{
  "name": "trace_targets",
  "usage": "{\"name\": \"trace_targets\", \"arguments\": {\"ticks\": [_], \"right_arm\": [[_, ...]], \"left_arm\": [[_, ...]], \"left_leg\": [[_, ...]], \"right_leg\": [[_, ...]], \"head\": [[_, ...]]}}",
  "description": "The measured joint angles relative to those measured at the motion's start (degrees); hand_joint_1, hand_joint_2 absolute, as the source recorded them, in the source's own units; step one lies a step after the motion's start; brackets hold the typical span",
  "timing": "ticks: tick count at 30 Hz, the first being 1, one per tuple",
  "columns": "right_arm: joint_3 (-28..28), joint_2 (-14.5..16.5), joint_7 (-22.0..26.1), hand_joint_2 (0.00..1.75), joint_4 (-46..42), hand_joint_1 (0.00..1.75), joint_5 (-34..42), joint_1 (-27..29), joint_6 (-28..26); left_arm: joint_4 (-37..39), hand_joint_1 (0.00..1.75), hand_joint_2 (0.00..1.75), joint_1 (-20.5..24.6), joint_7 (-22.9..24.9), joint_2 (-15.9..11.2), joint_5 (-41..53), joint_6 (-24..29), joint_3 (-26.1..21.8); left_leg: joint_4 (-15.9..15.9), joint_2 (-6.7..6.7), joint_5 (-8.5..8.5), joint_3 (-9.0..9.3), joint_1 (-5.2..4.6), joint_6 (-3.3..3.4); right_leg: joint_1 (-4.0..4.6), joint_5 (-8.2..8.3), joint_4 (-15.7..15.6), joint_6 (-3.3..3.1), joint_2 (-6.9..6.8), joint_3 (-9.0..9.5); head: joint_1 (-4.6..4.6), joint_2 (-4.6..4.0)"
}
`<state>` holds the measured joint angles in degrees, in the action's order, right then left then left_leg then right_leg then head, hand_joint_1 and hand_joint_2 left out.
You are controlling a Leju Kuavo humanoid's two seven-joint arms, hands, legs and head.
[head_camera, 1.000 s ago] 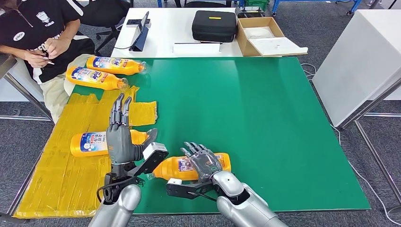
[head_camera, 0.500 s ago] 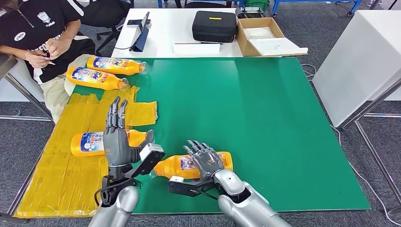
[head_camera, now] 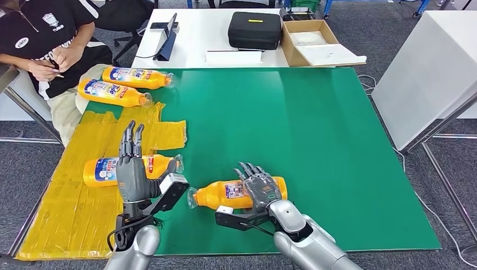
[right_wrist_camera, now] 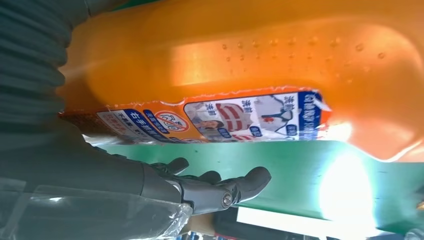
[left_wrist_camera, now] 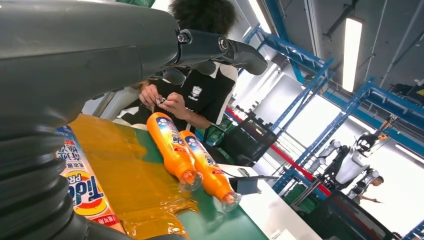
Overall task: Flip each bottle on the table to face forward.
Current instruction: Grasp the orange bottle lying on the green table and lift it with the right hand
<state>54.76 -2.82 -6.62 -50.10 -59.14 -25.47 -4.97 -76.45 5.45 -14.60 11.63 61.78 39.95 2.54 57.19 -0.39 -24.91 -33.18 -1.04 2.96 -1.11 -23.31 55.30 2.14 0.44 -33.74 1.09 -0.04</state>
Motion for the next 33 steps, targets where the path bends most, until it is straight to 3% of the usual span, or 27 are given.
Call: {"name": "trace_targets", "arguments": {"ticks": [15,33], "right_arm": [[-0.44,-4.63,-3.46,1.75,-13.01,0.00,-5.94,5.80,-1.24],[-2.64,-5.67,-3.34,1.75,-16.31,0.00,-8.03,7.52,2.07]], "left_arm": [[-0.11,0.00,1.75,-0.60,0.16,0.28,1.21,0.00,-1.44],[-1.53,0.00,1.75,-1.68,1.41,0.63,1.89,0.00,-1.79]], "left_leg": [[0.00,-0.02,-0.01,-0.25,0.01,0.00],[0.00,-0.04,-0.01,-0.29,0.01,0.00]], "right_leg": [[0.00,-0.01,0.00,0.00,0.00,-0.23],[0.00,-0.01,0.01,0.00,-0.01,-0.25]], "head": [[0.00,0.00],[0.01,-0.01]]}}
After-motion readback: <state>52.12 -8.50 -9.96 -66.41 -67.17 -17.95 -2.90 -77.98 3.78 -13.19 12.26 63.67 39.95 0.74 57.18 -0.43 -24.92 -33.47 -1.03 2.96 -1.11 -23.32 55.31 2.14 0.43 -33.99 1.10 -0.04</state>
